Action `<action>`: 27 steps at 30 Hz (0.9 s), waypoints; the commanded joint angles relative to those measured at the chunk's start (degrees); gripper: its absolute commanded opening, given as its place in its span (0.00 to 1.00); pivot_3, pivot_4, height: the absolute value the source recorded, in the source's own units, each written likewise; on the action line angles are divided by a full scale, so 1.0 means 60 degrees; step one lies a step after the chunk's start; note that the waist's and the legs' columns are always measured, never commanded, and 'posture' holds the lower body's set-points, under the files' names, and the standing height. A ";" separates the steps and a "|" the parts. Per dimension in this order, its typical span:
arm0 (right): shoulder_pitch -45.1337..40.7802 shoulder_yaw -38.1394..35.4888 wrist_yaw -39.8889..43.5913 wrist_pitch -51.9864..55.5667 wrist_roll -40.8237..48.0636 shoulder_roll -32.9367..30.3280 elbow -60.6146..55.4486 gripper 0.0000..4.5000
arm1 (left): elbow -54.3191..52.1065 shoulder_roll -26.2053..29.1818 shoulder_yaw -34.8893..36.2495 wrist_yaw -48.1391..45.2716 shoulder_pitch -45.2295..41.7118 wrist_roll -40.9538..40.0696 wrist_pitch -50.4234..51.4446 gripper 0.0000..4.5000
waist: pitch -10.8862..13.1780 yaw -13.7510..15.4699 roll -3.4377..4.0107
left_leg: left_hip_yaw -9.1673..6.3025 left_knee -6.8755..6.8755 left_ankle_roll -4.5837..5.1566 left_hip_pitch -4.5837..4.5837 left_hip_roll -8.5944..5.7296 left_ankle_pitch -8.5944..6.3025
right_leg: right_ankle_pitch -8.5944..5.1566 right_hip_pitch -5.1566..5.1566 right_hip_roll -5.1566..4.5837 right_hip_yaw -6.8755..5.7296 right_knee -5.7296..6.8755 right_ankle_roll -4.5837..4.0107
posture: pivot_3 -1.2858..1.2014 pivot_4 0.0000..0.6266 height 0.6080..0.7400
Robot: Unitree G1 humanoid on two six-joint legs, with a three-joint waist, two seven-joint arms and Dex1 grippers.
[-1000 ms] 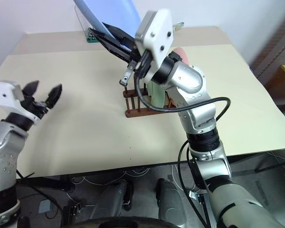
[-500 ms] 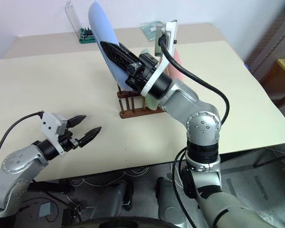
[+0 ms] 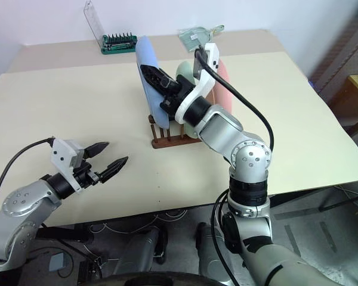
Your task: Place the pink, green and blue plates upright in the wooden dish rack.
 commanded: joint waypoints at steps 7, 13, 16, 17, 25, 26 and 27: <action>-0.0007 -0.0113 -0.0744 0.0015 0.0259 0.0191 0.0263 0.00 | -0.0286 -0.0056 -0.0008 0.0051 -0.0024 0.0123 -0.0214 0.87 | 0.0000 -0.0003 0.0000 | 0.0000 0.0001 0.0001 0.0000 0.0001 0.0000 | -0.0001 0.0002 0.0003 -0.0003 0.0000 0.0001 | 0.52 0.24 0.97; 0.0002 -0.0092 -0.0874 0.0066 0.0295 0.0149 0.0314 0.45 | -0.0272 -0.0077 -0.0018 0.0046 -0.0032 0.0180 -0.0224 0.88 | 0.0000 -0.0002 0.0001 | 0.0000 0.0001 0.0001 0.0000 0.0001 0.0001 | -0.0001 0.0002 0.0003 -0.0004 -0.0001 0.0002 | 0.52 0.24 0.97; -0.0046 -0.0052 -0.0779 0.0055 0.0189 0.0051 0.0291 0.79 | -0.0265 -0.0091 -0.0018 0.0044 -0.0043 0.0197 -0.0214 0.88 | 0.0000 -0.0003 0.0000 | 0.0000 0.0000 0.0001 -0.0001 0.0001 0.0000 | -0.0002 0.0002 0.0003 -0.0004 -0.0002 0.0003 | 0.52 0.24 0.97; -0.0079 -0.0024 -0.0721 0.0055 0.0102 -0.0012 0.0273 0.91 | -0.0262 -0.0094 -0.0019 0.0042 -0.0044 0.0198 -0.0212 0.88 | 0.0000 -0.0003 0.0000 | 0.0000 0.0000 0.0001 -0.0001 0.0001 0.0000 | -0.0002 0.0002 0.0003 -0.0005 -0.0002 0.0003 | 0.52 0.24 0.97; -0.0485 0.0376 0.0489 -0.0068 -0.1230 -0.0884 0.0019 0.99 | -0.0230 -0.0117 -0.0052 0.0047 -0.0067 0.0207 -0.0210 0.88 | 0.0001 0.0001 0.0001 | 0.0000 0.0000 0.0001 -0.0001 0.0002 0.0000 | -0.0004 0.0002 0.0003 -0.0014 -0.0006 0.0004 | 0.52 0.24 0.97; -0.0596 0.0502 0.0917 -0.0111 -0.1529 -0.1162 -0.0095 0.99 | -0.0227 -0.0126 -0.0069 0.0050 -0.0073 0.0214 -0.0214 0.88 | 0.0001 0.0001 0.0002 | 0.0000 0.0000 0.0001 -0.0001 0.0002 0.0000 | -0.0004 0.0002 0.0004 -0.0015 -0.0006 0.0005 | 0.52 0.24 0.97; -0.0797 0.0633 0.1562 -0.0177 -0.1810 -0.1566 -0.0354 0.99 | -0.0203 -0.0129 -0.0077 0.0040 -0.0093 0.0216 -0.0223 0.88 | 0.0002 0.0001 0.0003 | 0.0000 0.0000 0.0001 -0.0001 0.0002 0.0000 | -0.0004 0.0002 0.0004 -0.0015 -0.0006 0.0005 | 0.52 0.24 0.97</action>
